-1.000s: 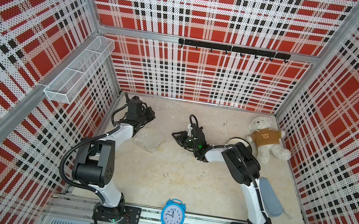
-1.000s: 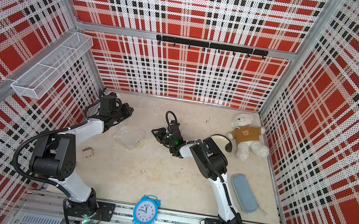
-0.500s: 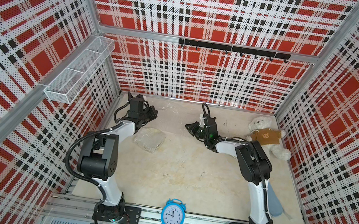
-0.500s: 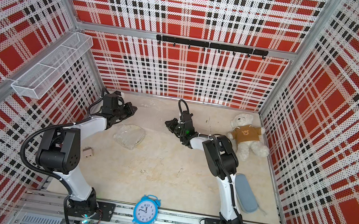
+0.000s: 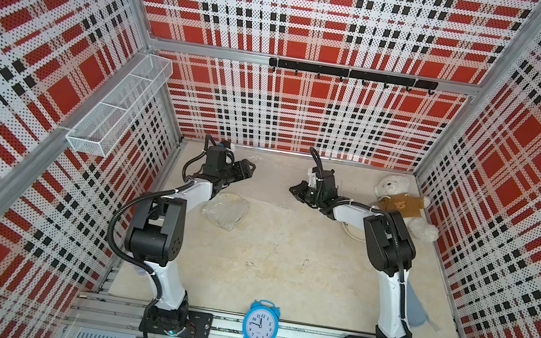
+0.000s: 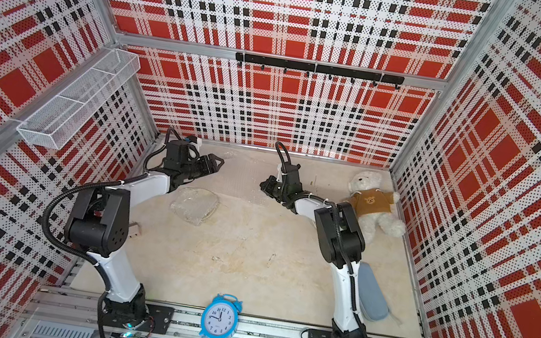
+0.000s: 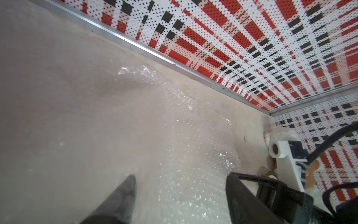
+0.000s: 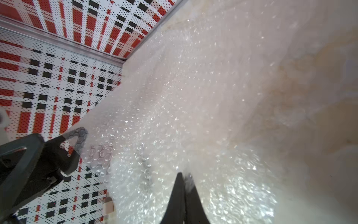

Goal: Unpack dinner plates from bubble wrap
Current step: Adjust the bubble wrap on the bubble wrap.

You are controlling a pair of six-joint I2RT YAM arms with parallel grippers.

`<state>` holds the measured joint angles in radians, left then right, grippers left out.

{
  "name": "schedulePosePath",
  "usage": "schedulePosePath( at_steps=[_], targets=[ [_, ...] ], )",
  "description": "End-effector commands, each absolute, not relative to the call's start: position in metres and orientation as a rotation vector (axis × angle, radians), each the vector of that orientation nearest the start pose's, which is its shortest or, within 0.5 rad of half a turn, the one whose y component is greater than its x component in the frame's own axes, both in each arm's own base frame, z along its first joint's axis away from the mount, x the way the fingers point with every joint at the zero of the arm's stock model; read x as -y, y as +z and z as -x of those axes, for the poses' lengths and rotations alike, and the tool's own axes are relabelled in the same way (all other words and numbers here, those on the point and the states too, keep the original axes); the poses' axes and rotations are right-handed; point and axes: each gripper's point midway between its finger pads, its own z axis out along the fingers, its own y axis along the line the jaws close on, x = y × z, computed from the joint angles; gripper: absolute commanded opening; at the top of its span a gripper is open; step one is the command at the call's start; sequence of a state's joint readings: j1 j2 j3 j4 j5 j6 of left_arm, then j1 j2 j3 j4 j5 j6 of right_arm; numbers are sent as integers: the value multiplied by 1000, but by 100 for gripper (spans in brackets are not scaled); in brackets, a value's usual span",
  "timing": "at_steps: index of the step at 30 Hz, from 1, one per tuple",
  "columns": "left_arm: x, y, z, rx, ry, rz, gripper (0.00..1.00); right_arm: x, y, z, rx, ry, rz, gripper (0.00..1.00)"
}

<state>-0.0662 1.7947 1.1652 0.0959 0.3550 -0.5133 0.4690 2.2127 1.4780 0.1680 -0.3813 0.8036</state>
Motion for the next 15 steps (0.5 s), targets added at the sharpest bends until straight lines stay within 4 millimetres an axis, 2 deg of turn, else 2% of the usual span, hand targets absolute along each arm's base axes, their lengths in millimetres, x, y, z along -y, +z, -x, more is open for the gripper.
schedulePosePath(
  at_steps=[1,5,11,15],
  targets=[
    [68,166,-495,-2133,-625,320,86,-316,72,-503,-2334,1030,-88,2],
    [45,162,-474,-2160,-533,401,92,-309,65,-505,-2367,964,-52,3],
    [35,146,-457,-2191,-503,467,94,-299,59,-507,-2400,882,-8,7],
    [29,134,-450,-2208,-477,507,95,-294,55,-502,-2415,849,7,19]
  ],
)
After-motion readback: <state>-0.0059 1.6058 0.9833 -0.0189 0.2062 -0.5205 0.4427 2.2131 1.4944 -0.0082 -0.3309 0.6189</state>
